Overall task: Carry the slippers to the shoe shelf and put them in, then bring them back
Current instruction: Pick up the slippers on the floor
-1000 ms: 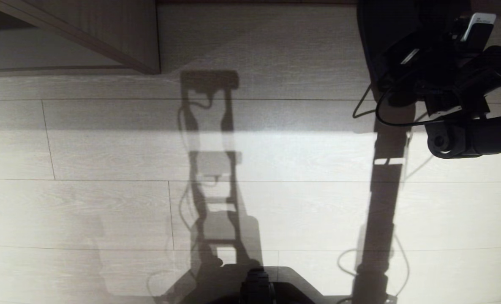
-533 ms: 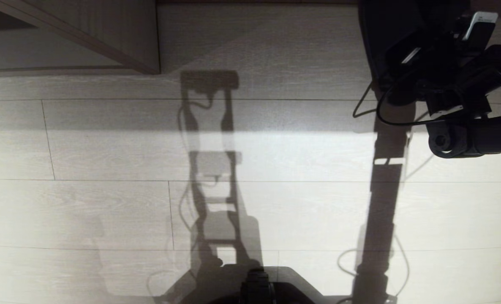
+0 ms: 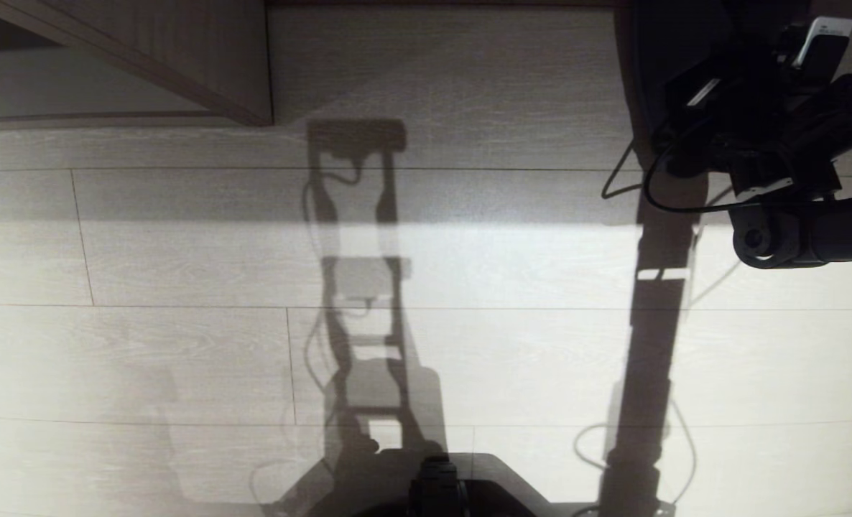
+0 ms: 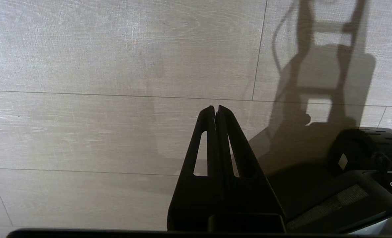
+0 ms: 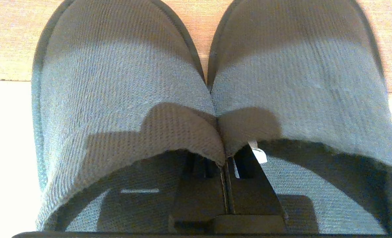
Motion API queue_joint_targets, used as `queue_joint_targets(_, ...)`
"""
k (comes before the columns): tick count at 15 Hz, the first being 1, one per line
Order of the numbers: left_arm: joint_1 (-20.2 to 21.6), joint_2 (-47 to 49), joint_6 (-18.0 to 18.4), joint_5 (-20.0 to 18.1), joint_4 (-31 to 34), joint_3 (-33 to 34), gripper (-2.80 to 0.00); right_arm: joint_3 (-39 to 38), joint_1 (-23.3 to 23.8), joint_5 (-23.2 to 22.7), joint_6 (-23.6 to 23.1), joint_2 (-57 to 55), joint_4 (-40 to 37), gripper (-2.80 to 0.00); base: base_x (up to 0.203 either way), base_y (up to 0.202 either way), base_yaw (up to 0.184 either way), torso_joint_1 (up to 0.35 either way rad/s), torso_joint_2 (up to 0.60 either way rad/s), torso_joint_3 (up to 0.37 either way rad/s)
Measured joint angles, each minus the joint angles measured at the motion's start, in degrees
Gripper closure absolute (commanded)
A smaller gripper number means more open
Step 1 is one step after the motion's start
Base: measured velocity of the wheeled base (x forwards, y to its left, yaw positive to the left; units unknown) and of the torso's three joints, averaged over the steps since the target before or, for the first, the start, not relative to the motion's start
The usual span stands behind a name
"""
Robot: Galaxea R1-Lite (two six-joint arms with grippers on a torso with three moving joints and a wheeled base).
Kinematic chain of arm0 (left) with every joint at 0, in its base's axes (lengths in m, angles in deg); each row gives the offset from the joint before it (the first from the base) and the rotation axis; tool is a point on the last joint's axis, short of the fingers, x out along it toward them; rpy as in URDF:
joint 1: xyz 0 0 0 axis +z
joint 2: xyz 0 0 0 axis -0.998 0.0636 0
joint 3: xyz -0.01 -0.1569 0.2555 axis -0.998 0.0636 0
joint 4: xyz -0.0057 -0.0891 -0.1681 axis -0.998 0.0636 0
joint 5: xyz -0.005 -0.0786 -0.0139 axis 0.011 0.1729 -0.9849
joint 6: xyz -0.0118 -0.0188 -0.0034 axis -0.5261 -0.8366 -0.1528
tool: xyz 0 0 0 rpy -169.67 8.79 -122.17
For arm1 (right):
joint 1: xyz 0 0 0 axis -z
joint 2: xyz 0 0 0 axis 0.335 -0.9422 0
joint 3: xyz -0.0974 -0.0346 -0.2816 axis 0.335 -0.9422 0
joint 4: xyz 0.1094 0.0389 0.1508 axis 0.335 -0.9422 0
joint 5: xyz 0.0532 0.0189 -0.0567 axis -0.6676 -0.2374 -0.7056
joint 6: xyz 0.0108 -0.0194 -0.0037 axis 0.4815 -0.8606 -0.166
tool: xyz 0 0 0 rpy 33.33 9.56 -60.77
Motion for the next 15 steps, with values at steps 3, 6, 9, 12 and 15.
queue_joint_targets(3, 0.0, 0.0, -0.02, 0.0, 0.0, 0.0, 0.0, -0.17, -0.02, 0.02, 0.0, 0.28, 0.02, 0.0, 0.0, 0.0, 0.0, 0.0, 0.0, 0.0)
queue_joint_targets(6, 0.0, 0.0, -0.02, 0.0, 0.01, 0.0, 0.0, -0.46, -0.02, 0.04, 0.0, 0.52, 0.05, 0.0, 0.0, 0.0, 0.0, 0.0, 0.0, 0.0)
queue_joint_targets(9, 0.0, 0.0, -0.02, 0.01, 0.0, 0.0, 0.0, -2.25, 0.11, 0.02, 1.38, 1.8, -0.09, 0.0, 0.0, 0.0, 0.0, 0.0, 0.0, 0.0)
queue_joint_targets(12, 0.0, 0.0, -0.02, 0.01, 0.0, 0.0, 0.0, -8.17, 0.5, 0.05, 4.84, 7.56, -0.04, 0.0, 0.0, 0.0, 0.0, 0.0, 0.0, 0.0)
queue_joint_targets(15, 0.0, 0.0, -0.02, -0.07, 0.02, 0.0, 0.0, -14.19, 1.16, 0.02, 6.18, 14.01, -0.14, 0.0, 0.0, 0.0, 0.0, 0.0, 0.0, 0.0)
